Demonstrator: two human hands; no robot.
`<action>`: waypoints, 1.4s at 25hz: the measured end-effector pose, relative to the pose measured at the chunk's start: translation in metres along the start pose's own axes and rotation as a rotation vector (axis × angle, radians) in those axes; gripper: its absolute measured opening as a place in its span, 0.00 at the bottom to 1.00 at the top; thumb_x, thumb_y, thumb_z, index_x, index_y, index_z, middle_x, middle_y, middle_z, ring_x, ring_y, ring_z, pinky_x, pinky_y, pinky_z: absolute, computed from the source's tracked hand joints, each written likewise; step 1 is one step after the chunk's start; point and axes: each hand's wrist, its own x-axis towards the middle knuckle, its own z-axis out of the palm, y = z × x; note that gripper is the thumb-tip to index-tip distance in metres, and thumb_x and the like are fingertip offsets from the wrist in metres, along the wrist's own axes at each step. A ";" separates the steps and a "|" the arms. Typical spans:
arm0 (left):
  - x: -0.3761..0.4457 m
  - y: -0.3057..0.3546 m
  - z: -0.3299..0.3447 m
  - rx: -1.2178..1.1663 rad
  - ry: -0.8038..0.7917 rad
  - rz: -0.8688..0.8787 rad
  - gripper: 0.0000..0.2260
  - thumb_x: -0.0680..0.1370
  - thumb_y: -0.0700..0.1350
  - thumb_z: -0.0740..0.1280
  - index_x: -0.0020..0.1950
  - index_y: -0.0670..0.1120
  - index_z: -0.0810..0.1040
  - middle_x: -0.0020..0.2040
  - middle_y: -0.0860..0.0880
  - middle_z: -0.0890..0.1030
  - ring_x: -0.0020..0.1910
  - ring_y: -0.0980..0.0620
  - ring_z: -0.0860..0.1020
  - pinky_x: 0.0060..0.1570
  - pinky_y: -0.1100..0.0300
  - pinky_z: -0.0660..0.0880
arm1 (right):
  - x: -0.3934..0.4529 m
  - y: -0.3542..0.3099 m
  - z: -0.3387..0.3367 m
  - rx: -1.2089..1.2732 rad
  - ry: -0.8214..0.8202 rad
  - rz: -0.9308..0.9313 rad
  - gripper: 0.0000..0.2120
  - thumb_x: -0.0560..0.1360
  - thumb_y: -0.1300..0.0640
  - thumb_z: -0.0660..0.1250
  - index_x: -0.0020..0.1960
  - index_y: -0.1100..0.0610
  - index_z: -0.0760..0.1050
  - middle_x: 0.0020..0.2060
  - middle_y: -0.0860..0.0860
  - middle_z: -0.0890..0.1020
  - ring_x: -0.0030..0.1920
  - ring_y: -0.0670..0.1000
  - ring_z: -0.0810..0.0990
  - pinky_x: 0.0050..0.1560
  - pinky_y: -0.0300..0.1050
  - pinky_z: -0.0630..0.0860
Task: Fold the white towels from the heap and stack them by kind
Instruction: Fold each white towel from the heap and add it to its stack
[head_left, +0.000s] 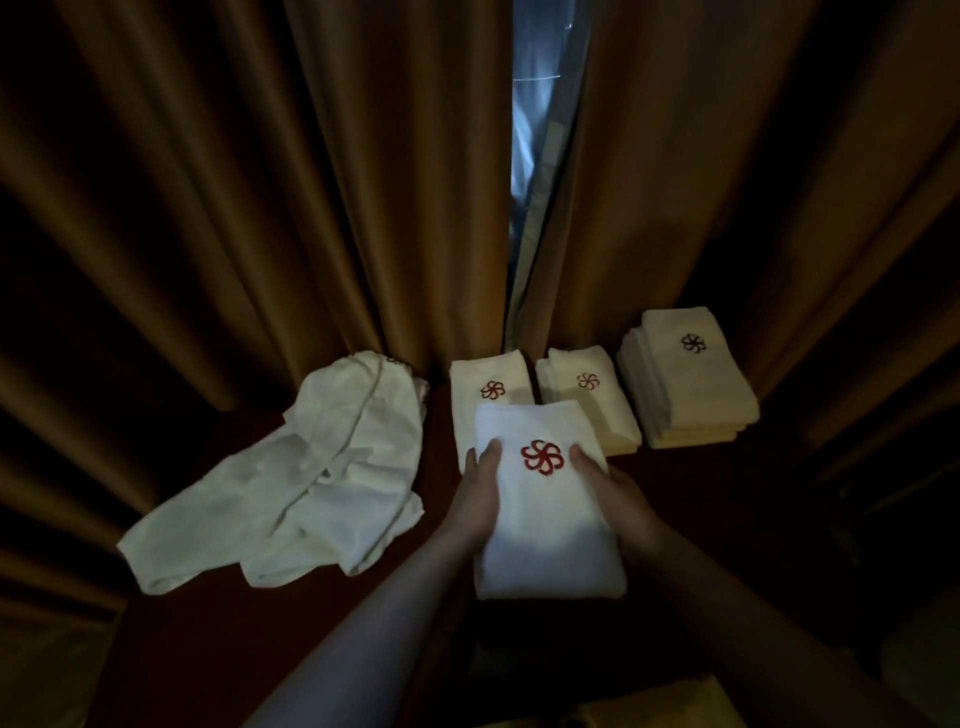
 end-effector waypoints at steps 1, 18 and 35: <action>0.005 0.005 0.006 0.015 0.002 -0.014 0.33 0.66 0.72 0.65 0.64 0.55 0.73 0.55 0.48 0.82 0.54 0.46 0.81 0.60 0.43 0.75 | 0.009 -0.002 -0.004 -0.016 0.030 -0.006 0.16 0.73 0.48 0.71 0.53 0.59 0.80 0.44 0.54 0.85 0.45 0.52 0.84 0.43 0.44 0.79; 0.177 0.064 0.117 0.180 0.034 0.006 0.14 0.80 0.38 0.57 0.63 0.49 0.72 0.53 0.49 0.80 0.50 0.53 0.78 0.42 0.58 0.75 | 0.212 -0.103 -0.070 -0.388 0.083 -0.244 0.20 0.76 0.47 0.67 0.66 0.51 0.70 0.54 0.49 0.79 0.47 0.44 0.78 0.45 0.38 0.74; 0.245 0.001 0.153 0.736 0.257 0.201 0.28 0.77 0.43 0.67 0.75 0.46 0.61 0.72 0.46 0.64 0.70 0.49 0.63 0.66 0.54 0.66 | 0.295 -0.053 -0.097 -0.990 0.150 -0.396 0.35 0.77 0.55 0.65 0.78 0.55 0.50 0.75 0.57 0.58 0.75 0.57 0.56 0.72 0.51 0.56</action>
